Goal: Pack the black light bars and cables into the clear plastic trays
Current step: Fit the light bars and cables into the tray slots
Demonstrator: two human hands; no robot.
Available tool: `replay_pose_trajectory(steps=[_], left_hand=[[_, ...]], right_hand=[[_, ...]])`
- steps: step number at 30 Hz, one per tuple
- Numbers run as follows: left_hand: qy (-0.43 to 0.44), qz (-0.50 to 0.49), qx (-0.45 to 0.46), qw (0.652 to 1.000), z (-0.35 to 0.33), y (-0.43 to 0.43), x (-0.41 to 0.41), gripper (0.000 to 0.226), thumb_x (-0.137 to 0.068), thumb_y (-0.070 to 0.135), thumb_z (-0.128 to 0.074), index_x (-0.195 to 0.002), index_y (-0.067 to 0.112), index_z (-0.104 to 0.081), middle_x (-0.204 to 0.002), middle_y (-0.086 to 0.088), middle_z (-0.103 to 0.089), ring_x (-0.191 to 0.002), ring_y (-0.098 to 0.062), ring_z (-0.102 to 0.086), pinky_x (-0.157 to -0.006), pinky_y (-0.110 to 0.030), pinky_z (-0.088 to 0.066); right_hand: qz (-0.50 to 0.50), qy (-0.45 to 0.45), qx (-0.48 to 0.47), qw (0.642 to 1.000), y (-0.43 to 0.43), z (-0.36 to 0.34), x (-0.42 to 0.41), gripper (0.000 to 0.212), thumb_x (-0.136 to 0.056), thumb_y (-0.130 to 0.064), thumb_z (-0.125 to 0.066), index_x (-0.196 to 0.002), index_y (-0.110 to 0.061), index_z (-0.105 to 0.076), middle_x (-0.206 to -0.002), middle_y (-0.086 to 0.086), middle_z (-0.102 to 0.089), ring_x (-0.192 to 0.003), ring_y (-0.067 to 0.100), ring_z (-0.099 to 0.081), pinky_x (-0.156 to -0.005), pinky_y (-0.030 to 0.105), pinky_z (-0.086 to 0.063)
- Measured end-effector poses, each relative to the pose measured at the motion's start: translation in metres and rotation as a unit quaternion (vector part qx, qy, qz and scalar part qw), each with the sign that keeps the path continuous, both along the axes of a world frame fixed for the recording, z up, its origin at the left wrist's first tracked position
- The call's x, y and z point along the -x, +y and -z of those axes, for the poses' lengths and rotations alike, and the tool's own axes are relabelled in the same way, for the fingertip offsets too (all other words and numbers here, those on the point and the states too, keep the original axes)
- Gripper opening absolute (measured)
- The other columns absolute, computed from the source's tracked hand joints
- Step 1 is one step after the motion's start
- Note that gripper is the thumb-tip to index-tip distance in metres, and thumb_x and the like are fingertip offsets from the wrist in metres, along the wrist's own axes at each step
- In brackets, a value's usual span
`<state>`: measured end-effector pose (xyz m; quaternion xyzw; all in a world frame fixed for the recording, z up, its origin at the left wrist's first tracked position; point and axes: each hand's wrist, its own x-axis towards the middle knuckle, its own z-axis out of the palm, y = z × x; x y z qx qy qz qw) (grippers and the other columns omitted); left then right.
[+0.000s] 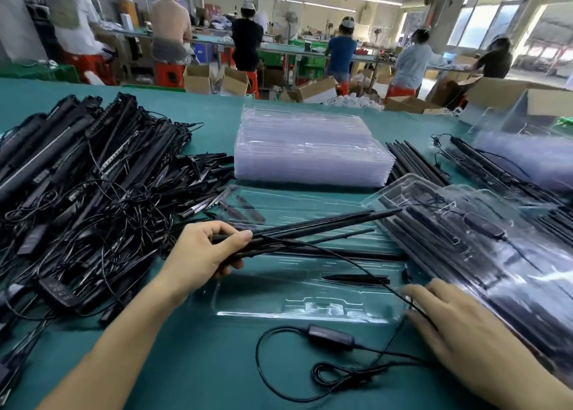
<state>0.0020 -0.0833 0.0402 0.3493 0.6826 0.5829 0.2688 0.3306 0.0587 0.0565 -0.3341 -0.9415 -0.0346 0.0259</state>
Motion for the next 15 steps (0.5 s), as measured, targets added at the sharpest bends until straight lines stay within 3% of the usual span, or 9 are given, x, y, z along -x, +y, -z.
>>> replay_pose_trajectory(steps=[3, 5, 7, 9, 11, 15], left_hand=[[0.015, -0.01, -0.02, 1.0, 0.001, 0.002, -0.002, 0.031, -0.07, 0.047, -0.073, -0.072, 0.016, -0.072, -0.061, -0.013, -0.07, -0.043, -0.01, -0.056, -0.04, -0.017, -0.041], [0.018, -0.016, -0.036, 0.999, 0.0, 0.003, -0.005, 0.029, -0.072, 0.043, -0.073, -0.073, 0.013, -0.071, -0.059, -0.013, -0.069, -0.041, -0.008, -0.056, -0.039, -0.016, -0.041], [0.019, -0.017, -0.043, 0.999, 0.0, 0.004, -0.006, 0.028, -0.074, 0.04, -0.073, -0.074, 0.011, -0.071, -0.059, -0.012, -0.069, -0.04, -0.008, -0.055, -0.039, -0.016, -0.041], [0.02, -0.016, -0.044, 0.999, 0.002, 0.005, -0.007, 0.029, -0.074, 0.04, -0.073, -0.075, 0.011, -0.071, -0.059, -0.012, -0.069, -0.04, -0.008, -0.056, -0.039, -0.015, -0.04], [0.026, -0.009, -0.041, 0.999, 0.003, 0.004, -0.009, 0.032, -0.072, 0.042, -0.073, -0.076, 0.01, -0.071, -0.059, -0.012, -0.069, -0.041, -0.008, -0.057, -0.04, -0.015, -0.041], [0.031, 0.008, -0.043, 0.999, 0.005, 0.0, -0.008, 0.027, -0.07, 0.042, -0.075, -0.072, 0.015, -0.073, -0.06, -0.013, -0.069, -0.045, -0.01, -0.061, -0.042, -0.017, -0.044]], right_hand=[[0.049, -0.003, -0.049, 0.998, 0.008, 0.009, -0.001, 0.055, -0.072, -0.015, -0.082, -0.123, -0.025, -0.065, -0.116, 0.006, -0.061, -0.092, 0.026, -0.058, -0.076, 0.039, -0.055], [0.075, 0.015, -0.135, 0.988, 0.018, 0.012, 0.0, 0.068, -0.056, -0.006, -0.088, -0.118, -0.024, -0.07, -0.129, 0.013, -0.059, -0.1, 0.034, -0.054, -0.076, 0.046, -0.048], [0.126, -0.022, -0.166, 0.978, 0.029, 0.004, 0.004, 0.075, -0.059, -0.016, -0.087, -0.127, -0.036, -0.063, -0.145, 0.009, -0.046, -0.118, 0.034, -0.044, -0.083, 0.043, -0.031], [0.167, -0.068, -0.174, 0.968, 0.038, -0.003, 0.006, 0.072, -0.081, -0.035, -0.066, -0.142, -0.053, -0.033, -0.159, 0.002, -0.022, -0.136, 0.029, -0.025, -0.094, 0.045, -0.026], [0.189, -0.085, -0.179, 0.962, 0.044, -0.004, 0.005, 0.064, -0.09, -0.041, -0.046, -0.145, -0.057, -0.016, -0.158, -0.004, -0.02, -0.137, 0.025, -0.024, -0.098, 0.043, -0.028], [0.24, -0.084, -0.203, 0.945, 0.038, 0.0, 0.007, 0.058, -0.09, -0.038, -0.049, -0.143, -0.056, -0.03, -0.121, -0.004, -0.041, -0.104, 0.02, -0.041, -0.074, 0.034, -0.034]])
